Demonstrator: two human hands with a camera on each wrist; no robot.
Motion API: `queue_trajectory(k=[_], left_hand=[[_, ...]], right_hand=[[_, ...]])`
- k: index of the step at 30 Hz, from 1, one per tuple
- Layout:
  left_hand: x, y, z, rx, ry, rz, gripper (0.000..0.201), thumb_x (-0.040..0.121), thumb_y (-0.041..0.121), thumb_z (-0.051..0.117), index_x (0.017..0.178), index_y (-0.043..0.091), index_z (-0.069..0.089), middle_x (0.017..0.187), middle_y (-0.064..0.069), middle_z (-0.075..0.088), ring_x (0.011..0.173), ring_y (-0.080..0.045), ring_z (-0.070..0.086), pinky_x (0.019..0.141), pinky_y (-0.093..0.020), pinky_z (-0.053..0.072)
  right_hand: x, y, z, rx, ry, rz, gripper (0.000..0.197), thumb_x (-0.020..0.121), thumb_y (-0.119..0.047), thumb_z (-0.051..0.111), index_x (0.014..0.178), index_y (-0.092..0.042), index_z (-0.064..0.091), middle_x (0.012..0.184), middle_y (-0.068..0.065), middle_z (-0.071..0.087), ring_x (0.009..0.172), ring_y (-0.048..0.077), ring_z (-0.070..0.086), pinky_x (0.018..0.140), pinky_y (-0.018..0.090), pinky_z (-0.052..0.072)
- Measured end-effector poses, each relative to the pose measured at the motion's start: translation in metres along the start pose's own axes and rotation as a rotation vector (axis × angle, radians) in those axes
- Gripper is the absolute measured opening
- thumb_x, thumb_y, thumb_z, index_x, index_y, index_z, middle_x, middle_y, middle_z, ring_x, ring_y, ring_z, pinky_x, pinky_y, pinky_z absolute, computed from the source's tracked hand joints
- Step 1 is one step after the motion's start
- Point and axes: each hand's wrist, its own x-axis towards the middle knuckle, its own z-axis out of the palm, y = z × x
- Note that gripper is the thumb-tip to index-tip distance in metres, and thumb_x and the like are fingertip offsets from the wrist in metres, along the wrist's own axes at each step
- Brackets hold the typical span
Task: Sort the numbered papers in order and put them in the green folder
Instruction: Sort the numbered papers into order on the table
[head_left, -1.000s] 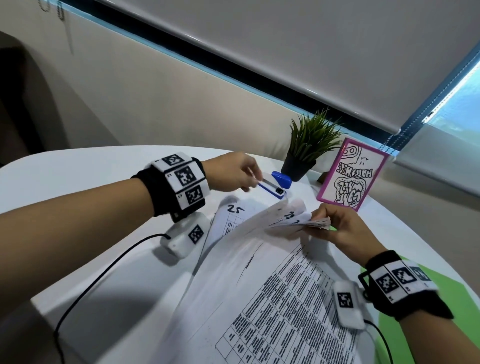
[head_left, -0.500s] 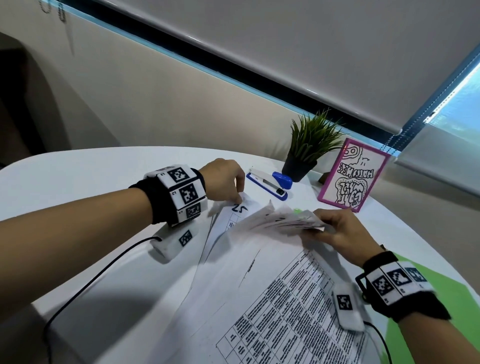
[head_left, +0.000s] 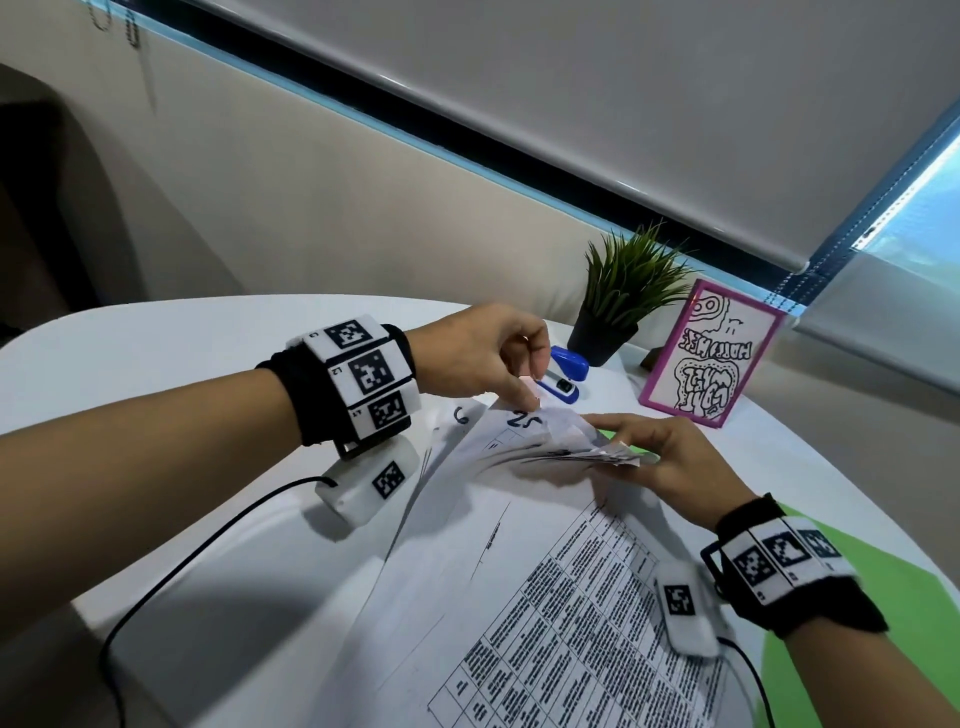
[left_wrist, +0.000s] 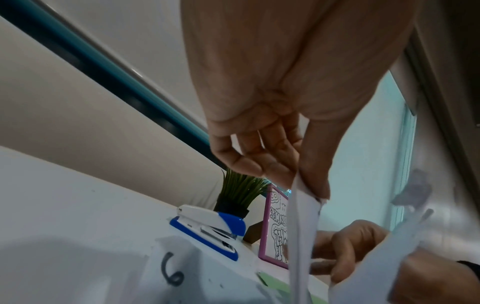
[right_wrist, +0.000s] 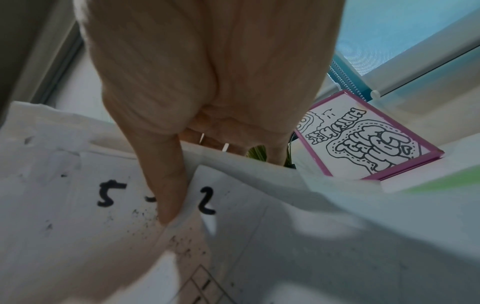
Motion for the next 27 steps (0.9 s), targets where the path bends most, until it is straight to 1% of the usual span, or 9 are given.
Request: queue_trajectory(k=[5,11,13,16,20,22,23,25,27], left_hand=[[0.001,-0.004,-0.001,0.070,0.045,-0.004,0.019,0.077,0.017,0.081,0.082,0.011,0.063,0.059,0.000,0.060,0.053,-0.010,0.050,0.051,-0.020,0.038],[0.002,-0.020,-0.004,0.162,0.109,-0.089,0.027,0.087,0.038,0.069,0.068,0.020,0.068,0.058,0.009,0.060,0.051,-0.002,0.047,0.050,-0.010,0.036],[0.001,-0.025,-0.004,0.151,0.092,-0.175,0.042,0.092,0.046,0.059,0.061,0.018,0.064,0.061,0.003,0.058,0.058,-0.009,0.047,0.060,-0.019,0.041],[-0.001,-0.031,-0.004,0.086,0.049,-0.327,0.056,0.098,0.050,0.044,0.078,0.008,0.074,0.093,-0.019,0.070,0.072,-0.018,0.054,0.075,-0.031,0.052],[-0.004,-0.036,-0.006,0.067,-0.008,-0.385,0.038,0.095,0.037,0.057,0.086,0.005,0.075,0.081,-0.013,0.065,0.064,-0.020,0.052,0.069,-0.027,0.048],[-0.005,-0.042,-0.004,0.041,0.011,-0.408,0.021,0.086,0.022,0.072,0.095,0.004,0.064,0.079,-0.010,0.068,0.061,-0.019,0.059,0.067,-0.027,0.052],[-0.006,-0.043,-0.002,0.021,0.010,-0.457,0.028,0.082,0.014,0.076,0.098,0.005,0.055,0.080,-0.012,0.071,0.059,-0.021,0.063,0.066,-0.030,0.054],[-0.011,-0.042,0.002,0.039,-0.118,-0.570,0.031,0.079,0.004,0.074,0.096,0.002,0.048,0.078,-0.018,0.073,0.057,-0.024,0.069,0.066,-0.034,0.058],[-0.018,-0.037,0.002,0.104,-0.305,-0.601,0.018,0.083,0.003,0.065,0.093,-0.008,0.056,0.081,-0.020,0.073,0.058,-0.025,0.071,0.073,-0.038,0.060]], right_hand=[[-0.002,-0.007,0.000,0.017,0.026,0.005,0.011,0.075,0.005,0.076,0.086,0.006,0.075,0.095,-0.004,0.076,0.084,0.003,0.068,0.077,0.010,0.047],[-0.007,-0.002,0.000,-0.001,0.086,0.009,0.017,0.072,0.007,0.078,0.089,0.001,0.078,0.100,-0.017,0.074,0.092,-0.003,0.068,0.079,0.005,0.045],[-0.009,-0.001,0.000,-0.007,0.104,0.001,0.018,0.073,0.006,0.078,0.089,0.000,0.078,0.097,-0.011,0.076,0.092,0.000,0.069,0.080,0.006,0.046],[-0.010,-0.002,0.000,-0.014,0.130,-0.028,0.015,0.074,0.003,0.079,0.088,-0.001,0.078,0.089,0.003,0.078,0.085,0.008,0.071,0.078,0.010,0.049],[-0.012,-0.005,0.000,0.019,0.157,-0.023,0.009,0.072,0.003,0.079,0.080,0.001,0.077,0.084,0.004,0.077,0.080,0.008,0.071,0.077,0.011,0.049],[-0.012,-0.006,0.000,0.019,0.144,-0.015,0.009,0.073,0.004,0.078,0.081,0.001,0.077,0.083,0.007,0.077,0.076,0.010,0.069,0.075,0.012,0.049],[-0.011,-0.006,0.000,0.013,0.133,-0.010,0.010,0.074,0.004,0.078,0.083,0.000,0.077,0.083,0.009,0.076,0.076,0.012,0.068,0.074,0.012,0.049],[-0.010,-0.006,0.001,-0.009,0.114,0.004,0.012,0.076,0.003,0.077,0.086,-0.003,0.077,0.085,0.009,0.076,0.078,0.015,0.069,0.075,0.013,0.050],[-0.008,-0.006,0.001,-0.033,0.104,0.021,0.014,0.077,0.001,0.077,0.089,-0.005,0.078,0.086,0.008,0.076,0.080,0.016,0.069,0.075,0.013,0.049]])
